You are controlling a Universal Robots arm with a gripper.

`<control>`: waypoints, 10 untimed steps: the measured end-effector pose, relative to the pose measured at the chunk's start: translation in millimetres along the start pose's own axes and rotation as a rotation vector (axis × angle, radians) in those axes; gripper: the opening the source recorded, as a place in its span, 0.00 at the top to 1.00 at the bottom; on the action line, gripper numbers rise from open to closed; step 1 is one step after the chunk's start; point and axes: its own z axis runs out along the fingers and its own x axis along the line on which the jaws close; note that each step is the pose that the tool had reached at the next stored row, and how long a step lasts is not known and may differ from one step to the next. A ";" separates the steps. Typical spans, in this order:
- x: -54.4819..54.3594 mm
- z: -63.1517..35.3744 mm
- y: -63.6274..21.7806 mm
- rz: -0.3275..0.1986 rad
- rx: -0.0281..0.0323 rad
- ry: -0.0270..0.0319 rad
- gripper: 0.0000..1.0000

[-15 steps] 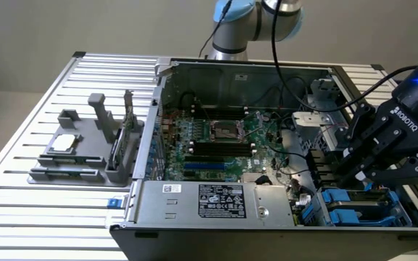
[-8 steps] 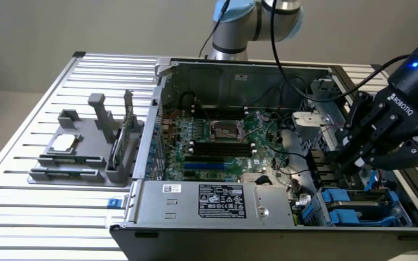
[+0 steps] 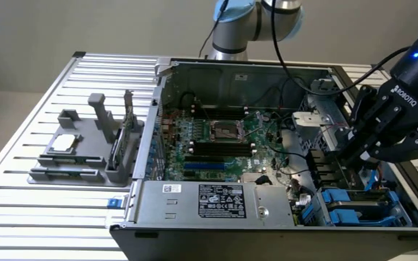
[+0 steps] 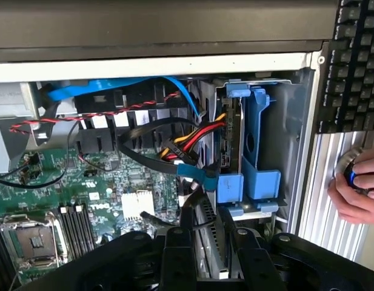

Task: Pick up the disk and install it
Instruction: 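Insert the second disk wire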

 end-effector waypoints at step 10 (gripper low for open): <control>0.2 -6.9 -1.9 0.042 -0.0419 -0.0114 0.70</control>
